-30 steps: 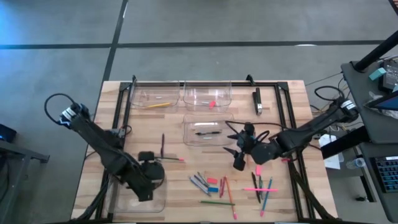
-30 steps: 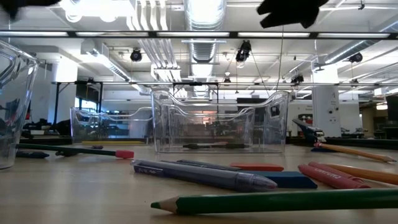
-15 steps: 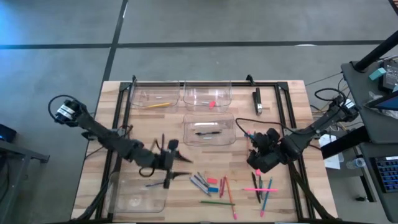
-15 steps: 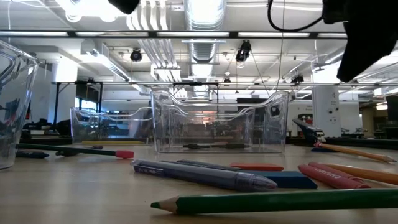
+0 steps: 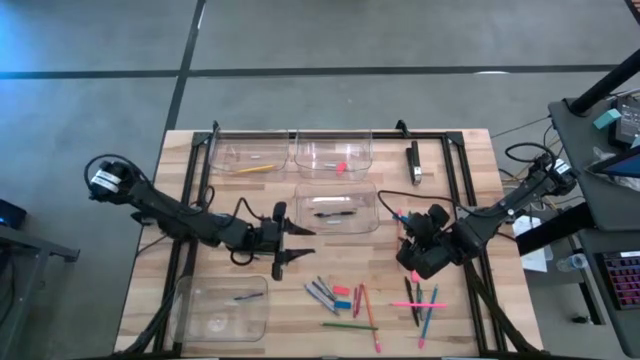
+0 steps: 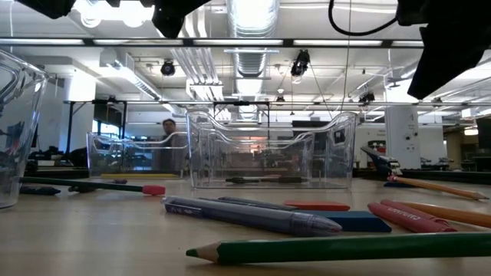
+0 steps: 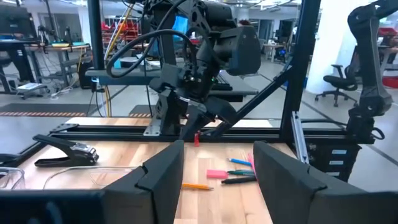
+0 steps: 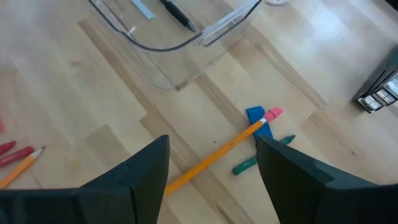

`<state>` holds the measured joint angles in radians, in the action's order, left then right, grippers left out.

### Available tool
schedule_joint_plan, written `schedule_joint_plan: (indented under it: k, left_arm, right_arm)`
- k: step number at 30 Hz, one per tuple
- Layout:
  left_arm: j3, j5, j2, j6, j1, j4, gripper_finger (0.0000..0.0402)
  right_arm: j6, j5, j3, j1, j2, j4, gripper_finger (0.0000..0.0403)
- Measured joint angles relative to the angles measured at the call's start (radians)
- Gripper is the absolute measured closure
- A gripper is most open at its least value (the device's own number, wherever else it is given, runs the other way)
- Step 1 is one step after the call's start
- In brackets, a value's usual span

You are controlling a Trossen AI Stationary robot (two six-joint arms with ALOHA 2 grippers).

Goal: Sort crayons/erasers/pens/pencils in bins
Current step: Put the top green crayon into the bottom transparent bin

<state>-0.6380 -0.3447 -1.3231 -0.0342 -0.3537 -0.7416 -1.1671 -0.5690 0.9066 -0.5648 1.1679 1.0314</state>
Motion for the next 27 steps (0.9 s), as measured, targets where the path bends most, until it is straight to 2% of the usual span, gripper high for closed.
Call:
schedule_joint_plan:
  k: [27]
  left_arm:
    - [-0.024,-0.012,0.000,0.022,0.000,-0.015,0.0223]
  right_arm:
    - [0.053,-0.010,-0.073,0.000,0.001,-0.100,0.0175]
